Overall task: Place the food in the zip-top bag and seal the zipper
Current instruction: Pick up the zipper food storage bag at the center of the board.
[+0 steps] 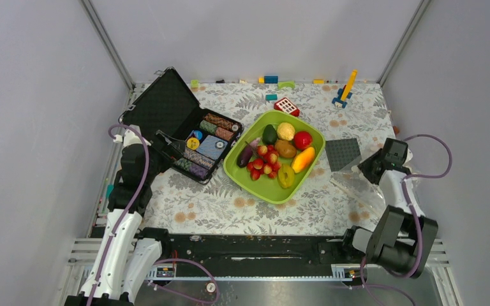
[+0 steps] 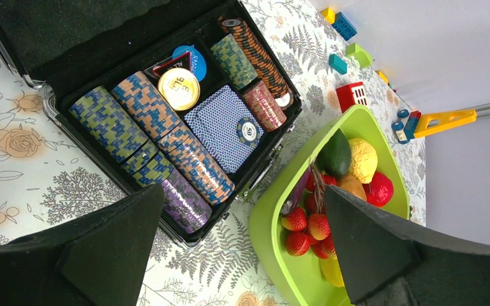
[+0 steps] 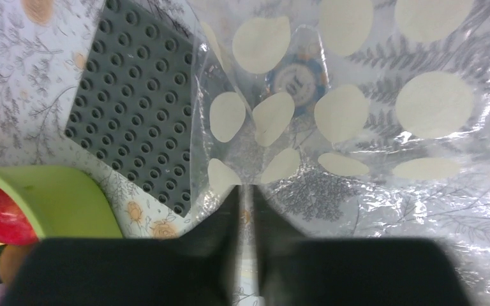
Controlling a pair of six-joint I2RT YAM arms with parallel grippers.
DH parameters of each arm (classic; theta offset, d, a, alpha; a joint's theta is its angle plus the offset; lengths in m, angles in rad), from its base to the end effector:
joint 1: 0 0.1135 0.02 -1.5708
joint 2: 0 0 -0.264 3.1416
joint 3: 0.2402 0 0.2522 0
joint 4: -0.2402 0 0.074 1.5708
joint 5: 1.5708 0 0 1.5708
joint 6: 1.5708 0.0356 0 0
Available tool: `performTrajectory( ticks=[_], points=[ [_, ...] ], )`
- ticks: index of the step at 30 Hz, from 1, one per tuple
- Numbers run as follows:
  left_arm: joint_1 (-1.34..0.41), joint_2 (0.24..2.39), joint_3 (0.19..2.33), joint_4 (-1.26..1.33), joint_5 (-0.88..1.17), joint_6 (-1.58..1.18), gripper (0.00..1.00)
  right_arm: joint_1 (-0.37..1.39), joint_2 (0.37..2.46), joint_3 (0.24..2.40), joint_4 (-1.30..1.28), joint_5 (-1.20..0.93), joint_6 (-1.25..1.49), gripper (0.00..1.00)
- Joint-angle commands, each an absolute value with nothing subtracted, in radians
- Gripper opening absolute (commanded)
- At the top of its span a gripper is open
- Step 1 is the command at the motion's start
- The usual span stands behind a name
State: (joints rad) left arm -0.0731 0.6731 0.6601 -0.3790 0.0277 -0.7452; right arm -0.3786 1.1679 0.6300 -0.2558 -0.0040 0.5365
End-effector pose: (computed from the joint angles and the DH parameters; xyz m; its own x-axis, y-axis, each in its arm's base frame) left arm 0.1601 -0.0127 0.2930 -0.3469 -0.6543 -0.6720 -0.1859 0.7503 -0.6345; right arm 0.2179 -0.0865 0.2042 -0.3818 0.7020 -0.6012 0.6541 0.6648 0.3609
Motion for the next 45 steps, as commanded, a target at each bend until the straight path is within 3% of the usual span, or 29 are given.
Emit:
performTrajectory(
  ticks=[1,2,3,12,18,21,30,37,45],
  points=[
    [-0.071,0.662,0.652,-0.310,0.035,-0.720,0.99,-0.344,1.290,0.719,-0.316,-0.017,0.476,0.80],
    [-0.071,0.664,0.648,-0.303,0.030,-0.718,0.99,-0.316,1.318,0.743,-0.343,0.037,0.468,0.97],
    [-0.071,0.668,0.646,-0.297,0.024,-0.715,0.99,-0.275,1.346,0.770,-0.372,0.097,0.463,0.99],
    [-0.070,0.730,0.653,-0.273,0.005,-0.675,0.99,-0.232,1.584,0.934,-0.494,0.239,0.503,1.00],
    [-0.070,0.772,0.660,-0.262,0.008,-0.664,0.99,-0.232,1.632,0.968,-0.526,0.228,0.494,0.92],
    [-0.070,0.781,0.660,-0.267,0.008,-0.660,0.99,-0.232,1.642,0.977,-0.521,0.217,0.484,0.81],
    [-0.070,0.756,0.656,-0.281,0.005,-0.656,0.99,-0.232,1.607,0.955,-0.478,0.205,0.478,0.29],
    [-0.071,0.732,0.650,-0.288,0.005,-0.654,0.99,-0.232,1.553,0.913,-0.439,0.198,0.485,0.00],
    [-0.070,0.714,0.634,-0.243,0.061,-0.644,0.99,-0.232,1.302,0.851,-0.462,0.112,0.523,0.00]
  ],
)
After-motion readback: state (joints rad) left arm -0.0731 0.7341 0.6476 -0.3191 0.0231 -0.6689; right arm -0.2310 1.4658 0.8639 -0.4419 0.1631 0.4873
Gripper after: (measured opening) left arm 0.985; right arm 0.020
